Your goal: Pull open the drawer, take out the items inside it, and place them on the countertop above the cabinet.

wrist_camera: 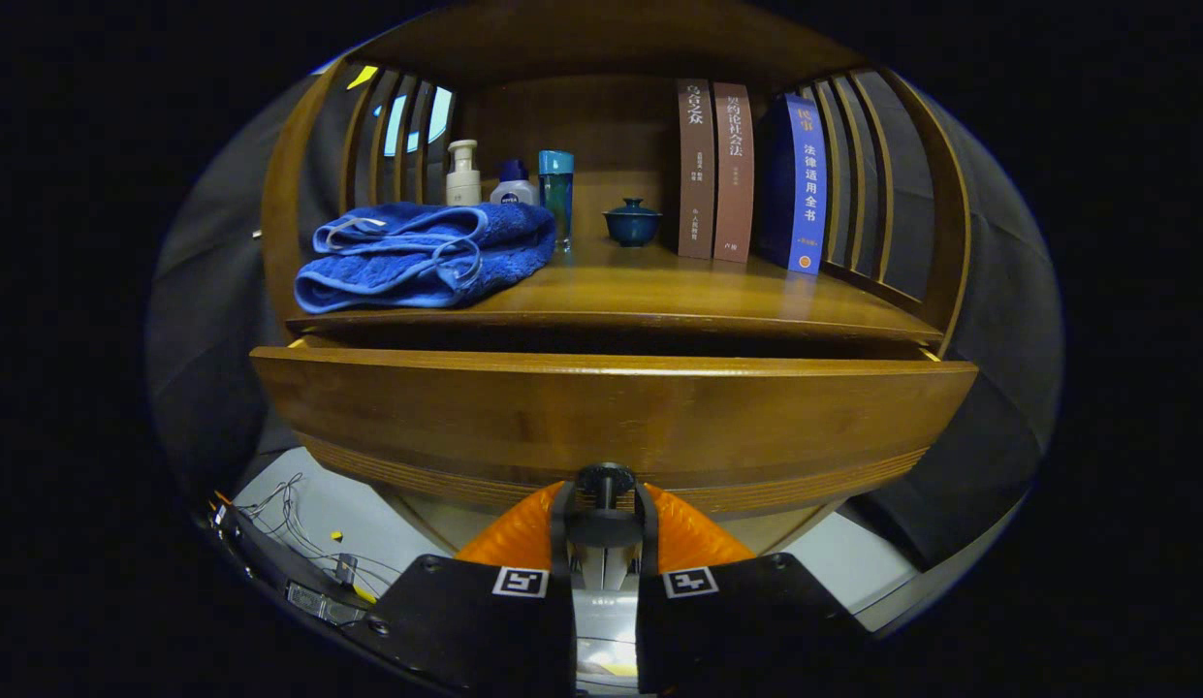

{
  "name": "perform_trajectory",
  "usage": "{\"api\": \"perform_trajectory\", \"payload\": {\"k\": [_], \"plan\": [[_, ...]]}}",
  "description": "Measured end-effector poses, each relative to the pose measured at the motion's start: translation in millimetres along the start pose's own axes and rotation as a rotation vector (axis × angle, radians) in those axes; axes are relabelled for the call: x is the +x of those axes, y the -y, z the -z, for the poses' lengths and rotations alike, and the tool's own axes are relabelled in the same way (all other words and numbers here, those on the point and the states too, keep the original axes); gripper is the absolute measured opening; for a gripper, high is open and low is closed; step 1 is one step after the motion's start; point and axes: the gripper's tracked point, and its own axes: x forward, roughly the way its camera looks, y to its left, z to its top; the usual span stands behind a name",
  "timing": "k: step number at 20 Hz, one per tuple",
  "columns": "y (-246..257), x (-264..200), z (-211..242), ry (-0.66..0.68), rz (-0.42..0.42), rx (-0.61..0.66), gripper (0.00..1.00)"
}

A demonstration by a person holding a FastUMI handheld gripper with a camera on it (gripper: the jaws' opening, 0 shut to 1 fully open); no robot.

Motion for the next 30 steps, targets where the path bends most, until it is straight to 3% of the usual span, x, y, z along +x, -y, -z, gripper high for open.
{"api": "perform_trajectory", "payload": {"k": [19,30], "plan": [[3.0,-112.1,65.5,-0.074,-0.023,0.018,0.28],[2.6,-140.9,90.1,-0.110,-0.029,0.026,0.28]]}}
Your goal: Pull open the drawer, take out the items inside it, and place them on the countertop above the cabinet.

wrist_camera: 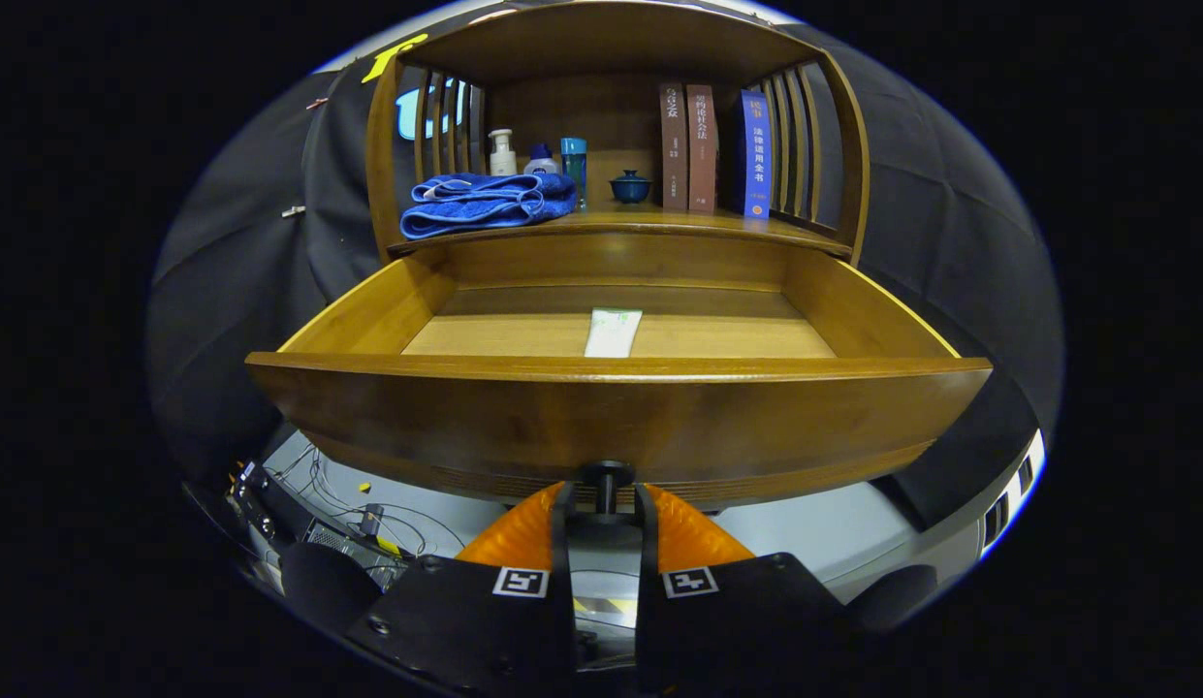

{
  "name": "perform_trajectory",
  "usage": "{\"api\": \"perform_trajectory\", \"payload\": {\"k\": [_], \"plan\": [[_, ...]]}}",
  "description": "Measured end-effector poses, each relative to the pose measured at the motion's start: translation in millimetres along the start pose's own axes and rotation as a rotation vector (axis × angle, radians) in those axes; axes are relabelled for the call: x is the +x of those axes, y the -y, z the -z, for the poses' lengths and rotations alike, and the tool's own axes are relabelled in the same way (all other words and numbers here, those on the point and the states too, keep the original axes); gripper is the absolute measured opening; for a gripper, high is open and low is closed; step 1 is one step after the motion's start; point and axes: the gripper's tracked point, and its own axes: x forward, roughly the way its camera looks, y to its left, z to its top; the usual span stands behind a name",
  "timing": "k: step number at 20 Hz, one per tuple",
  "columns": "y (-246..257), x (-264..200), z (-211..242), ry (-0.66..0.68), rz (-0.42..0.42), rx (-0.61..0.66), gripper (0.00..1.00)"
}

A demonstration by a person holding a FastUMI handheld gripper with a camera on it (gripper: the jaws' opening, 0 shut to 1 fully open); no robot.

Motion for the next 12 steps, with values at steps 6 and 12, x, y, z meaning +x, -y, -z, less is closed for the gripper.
{"api": "perform_trajectory", "payload": {"k": [6,12], "plan": [[2.0,-3.9,6.5,0.000,0.012,0.007,0.28],[1.6,-49.7,-27.8,0.077,0.015,0.002,0.79]]}}
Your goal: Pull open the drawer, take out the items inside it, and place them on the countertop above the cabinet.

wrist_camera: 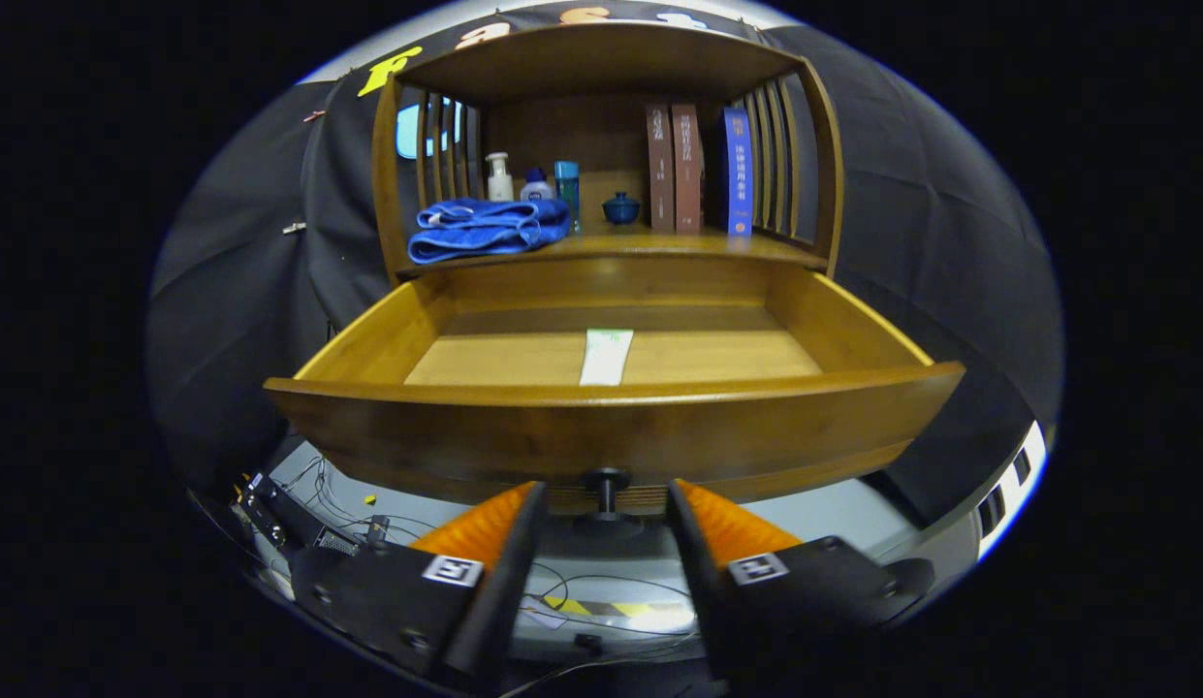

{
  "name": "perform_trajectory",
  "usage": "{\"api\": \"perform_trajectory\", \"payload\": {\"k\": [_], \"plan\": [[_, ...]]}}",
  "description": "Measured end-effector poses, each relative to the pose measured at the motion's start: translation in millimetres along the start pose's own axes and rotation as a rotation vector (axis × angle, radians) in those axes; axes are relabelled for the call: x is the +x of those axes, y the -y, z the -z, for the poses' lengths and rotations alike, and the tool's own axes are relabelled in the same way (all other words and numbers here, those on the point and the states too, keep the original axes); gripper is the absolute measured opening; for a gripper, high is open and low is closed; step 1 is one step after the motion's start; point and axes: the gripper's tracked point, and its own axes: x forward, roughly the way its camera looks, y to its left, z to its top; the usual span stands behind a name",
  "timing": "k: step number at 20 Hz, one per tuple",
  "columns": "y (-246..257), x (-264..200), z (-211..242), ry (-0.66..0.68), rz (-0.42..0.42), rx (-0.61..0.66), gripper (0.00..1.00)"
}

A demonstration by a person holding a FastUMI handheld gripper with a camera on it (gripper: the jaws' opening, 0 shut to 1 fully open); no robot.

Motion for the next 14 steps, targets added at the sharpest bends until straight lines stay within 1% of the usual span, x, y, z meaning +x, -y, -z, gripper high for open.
{"api": "perform_trajectory", "payload": {"k": [1,4,6,8,11,14], "plan": [[-1.8,-6.2,-8.4,0.011,-0.004,-0.007,0.93],[-5.9,-12.9,-51.4,0.037,-0.021,-0.005,0.94],[-9.3,0.5,-77.7,0.021,-0.044,0.021,0.94],[-8.4,24.9,-98.6,-0.018,-0.051,0.040,0.94],[-3.5,68.5,-115.9,-0.111,-0.031,0.049,0.95],[-2.3,109.5,-113.8,-0.248,-0.018,0.040,0.97]]}}
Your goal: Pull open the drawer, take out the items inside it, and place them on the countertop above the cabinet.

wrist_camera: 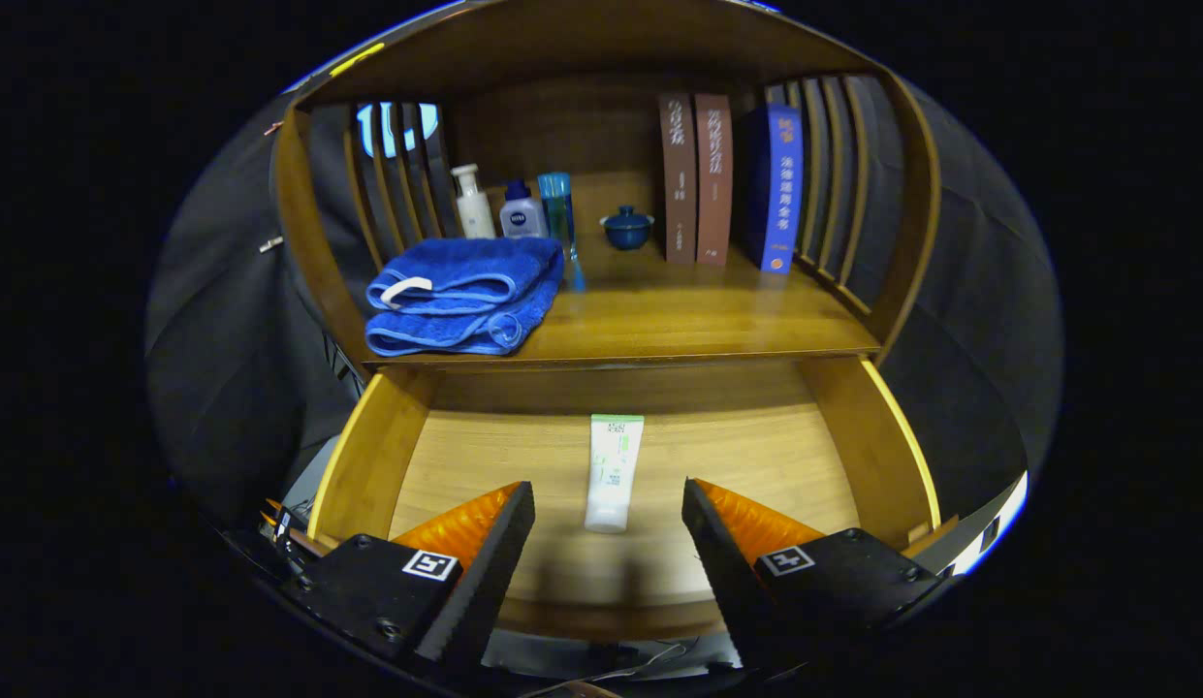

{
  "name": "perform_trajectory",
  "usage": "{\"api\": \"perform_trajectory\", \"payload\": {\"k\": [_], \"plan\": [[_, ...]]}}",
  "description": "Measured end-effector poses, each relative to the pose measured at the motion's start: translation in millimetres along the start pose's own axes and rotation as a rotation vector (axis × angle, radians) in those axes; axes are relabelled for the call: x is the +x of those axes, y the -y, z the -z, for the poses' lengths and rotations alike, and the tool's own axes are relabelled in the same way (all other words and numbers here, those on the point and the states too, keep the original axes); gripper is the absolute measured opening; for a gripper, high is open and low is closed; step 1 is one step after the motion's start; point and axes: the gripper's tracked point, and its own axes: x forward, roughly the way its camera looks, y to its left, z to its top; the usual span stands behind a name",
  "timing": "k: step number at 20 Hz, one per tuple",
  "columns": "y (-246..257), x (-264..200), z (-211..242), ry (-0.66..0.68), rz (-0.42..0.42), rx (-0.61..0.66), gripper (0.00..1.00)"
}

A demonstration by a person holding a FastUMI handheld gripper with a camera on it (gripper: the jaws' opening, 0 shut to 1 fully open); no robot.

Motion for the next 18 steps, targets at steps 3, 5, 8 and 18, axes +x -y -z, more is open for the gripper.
{"api": "perform_trajectory", "payload": {"k": [3,5,8,18], "plan": [[2.6,39.8,4.8,-0.135,0.024,0.008,0.98],[5.7,61.3,13.2,-0.221,0.048,0.000,0.98],[4.2,87.1,28.9,-0.351,0.055,0.004,0.98],[12.0,119.9,49.1,-0.528,0.093,0.002,0.98]]}}
